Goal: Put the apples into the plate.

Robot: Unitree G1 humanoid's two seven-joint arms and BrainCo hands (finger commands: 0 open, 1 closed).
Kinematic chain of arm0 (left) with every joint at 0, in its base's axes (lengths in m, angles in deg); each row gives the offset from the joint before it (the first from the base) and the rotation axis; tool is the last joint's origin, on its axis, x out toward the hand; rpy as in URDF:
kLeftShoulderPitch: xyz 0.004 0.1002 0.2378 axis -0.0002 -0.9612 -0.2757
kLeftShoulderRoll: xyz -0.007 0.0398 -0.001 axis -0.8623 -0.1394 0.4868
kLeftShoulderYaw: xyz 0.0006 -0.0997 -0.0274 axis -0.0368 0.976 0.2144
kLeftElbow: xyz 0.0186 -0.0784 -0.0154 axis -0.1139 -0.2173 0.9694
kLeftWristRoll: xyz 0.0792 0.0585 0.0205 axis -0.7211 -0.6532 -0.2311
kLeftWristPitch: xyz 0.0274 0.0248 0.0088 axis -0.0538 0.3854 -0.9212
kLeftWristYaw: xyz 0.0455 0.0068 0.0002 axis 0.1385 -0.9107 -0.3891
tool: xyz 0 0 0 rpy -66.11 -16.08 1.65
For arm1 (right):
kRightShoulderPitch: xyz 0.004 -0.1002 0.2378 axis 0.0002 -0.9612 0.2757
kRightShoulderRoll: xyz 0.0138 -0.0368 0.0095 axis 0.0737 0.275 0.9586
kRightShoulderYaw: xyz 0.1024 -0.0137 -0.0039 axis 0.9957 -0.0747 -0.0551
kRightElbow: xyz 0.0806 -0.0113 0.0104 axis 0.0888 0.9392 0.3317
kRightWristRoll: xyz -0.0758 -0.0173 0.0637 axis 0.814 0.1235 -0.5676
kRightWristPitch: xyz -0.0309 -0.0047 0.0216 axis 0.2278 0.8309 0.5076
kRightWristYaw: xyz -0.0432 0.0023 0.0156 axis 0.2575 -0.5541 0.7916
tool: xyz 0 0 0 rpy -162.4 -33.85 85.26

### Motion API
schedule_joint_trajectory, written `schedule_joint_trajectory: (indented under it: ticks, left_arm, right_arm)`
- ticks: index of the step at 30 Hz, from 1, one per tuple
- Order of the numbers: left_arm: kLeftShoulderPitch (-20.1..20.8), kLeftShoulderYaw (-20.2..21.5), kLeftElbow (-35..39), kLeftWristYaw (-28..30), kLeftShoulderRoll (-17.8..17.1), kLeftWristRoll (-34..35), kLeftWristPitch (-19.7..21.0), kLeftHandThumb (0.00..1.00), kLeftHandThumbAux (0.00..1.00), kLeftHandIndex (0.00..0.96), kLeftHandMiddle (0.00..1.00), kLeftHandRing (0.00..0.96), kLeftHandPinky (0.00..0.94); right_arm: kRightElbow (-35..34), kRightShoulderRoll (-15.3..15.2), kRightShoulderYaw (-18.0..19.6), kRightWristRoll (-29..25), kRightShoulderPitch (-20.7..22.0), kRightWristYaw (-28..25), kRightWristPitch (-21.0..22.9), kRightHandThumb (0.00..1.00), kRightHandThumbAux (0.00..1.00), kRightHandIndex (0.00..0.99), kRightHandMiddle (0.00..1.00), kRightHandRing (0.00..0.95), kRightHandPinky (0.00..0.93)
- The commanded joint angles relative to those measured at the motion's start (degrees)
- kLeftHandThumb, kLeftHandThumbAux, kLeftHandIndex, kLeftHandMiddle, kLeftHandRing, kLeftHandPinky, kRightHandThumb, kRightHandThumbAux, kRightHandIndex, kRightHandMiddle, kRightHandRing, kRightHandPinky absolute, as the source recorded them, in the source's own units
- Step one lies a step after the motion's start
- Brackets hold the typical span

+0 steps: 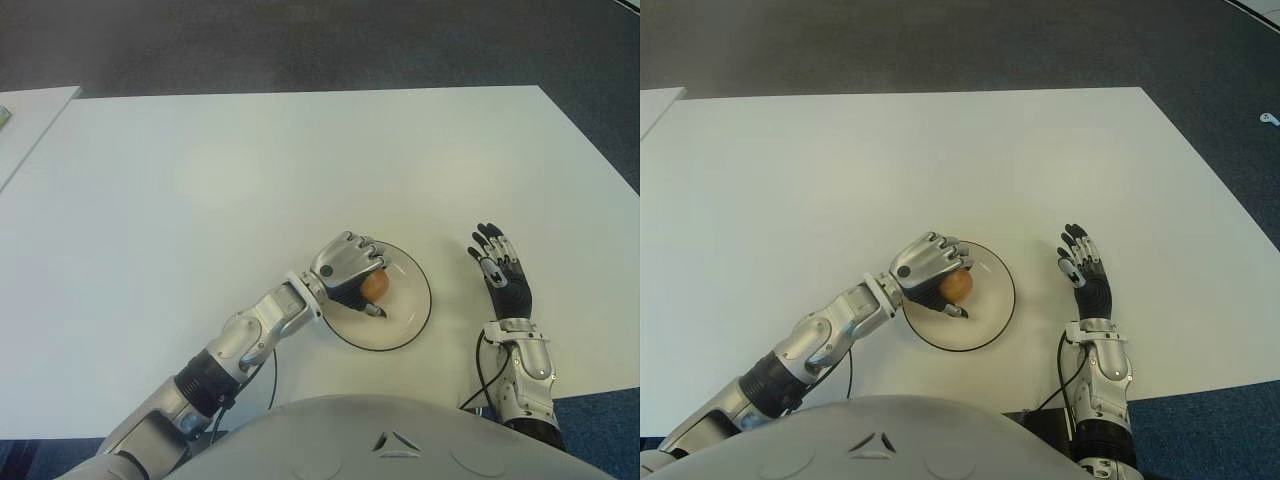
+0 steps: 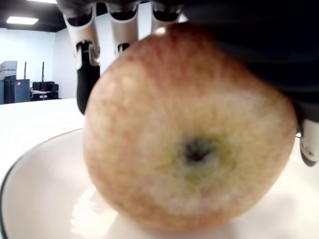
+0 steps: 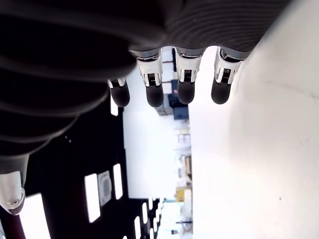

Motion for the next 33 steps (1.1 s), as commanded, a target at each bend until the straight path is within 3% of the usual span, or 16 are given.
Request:
schedule_joint_trajectory:
  ticks: [1,26,30,33]
  left_arm:
    - [-0.5,-1.8,-4.5,-1.1,-0.7,-2.0,0.9,0.75,0.693,0.444,0.852,0.854,0.851]
    - [1.2,-3.8,-5.3,-2.1,-2.8,-1.8,-0.2,0.75,0.693,0.444,0.84,0.847,0.854]
    - [1.5,-3.7,-6.3,-4.2,-2.4,-0.8,-0.9,0.737,0.693,0.443,0.83,0.84,0.813]
    - [1.4,-3.1,-7.8,-6.5,-1.4,1.7,-2.0,0.707,0.696,0.435,0.791,0.776,0.711]
  right_arm:
    - [5.3,3.3,-1.5,0.1,-3.6,0.1,3.6,0.091,0.494,0.083,0.106,0.054,0.023]
    - [4.7,3.6,-1.6,1.0,-4.2,1.2,3.5,0.072,0.518,0.08,0.098,0.046,0.013]
    - [4.9,3.6,-1.7,0.9,-4.1,1.2,3.5,0.075,0.516,0.082,0.1,0.048,0.021]
    - [5.3,3.6,-1.8,0.9,-4.0,1.0,3.1,0.078,0.514,0.086,0.106,0.054,0.02]
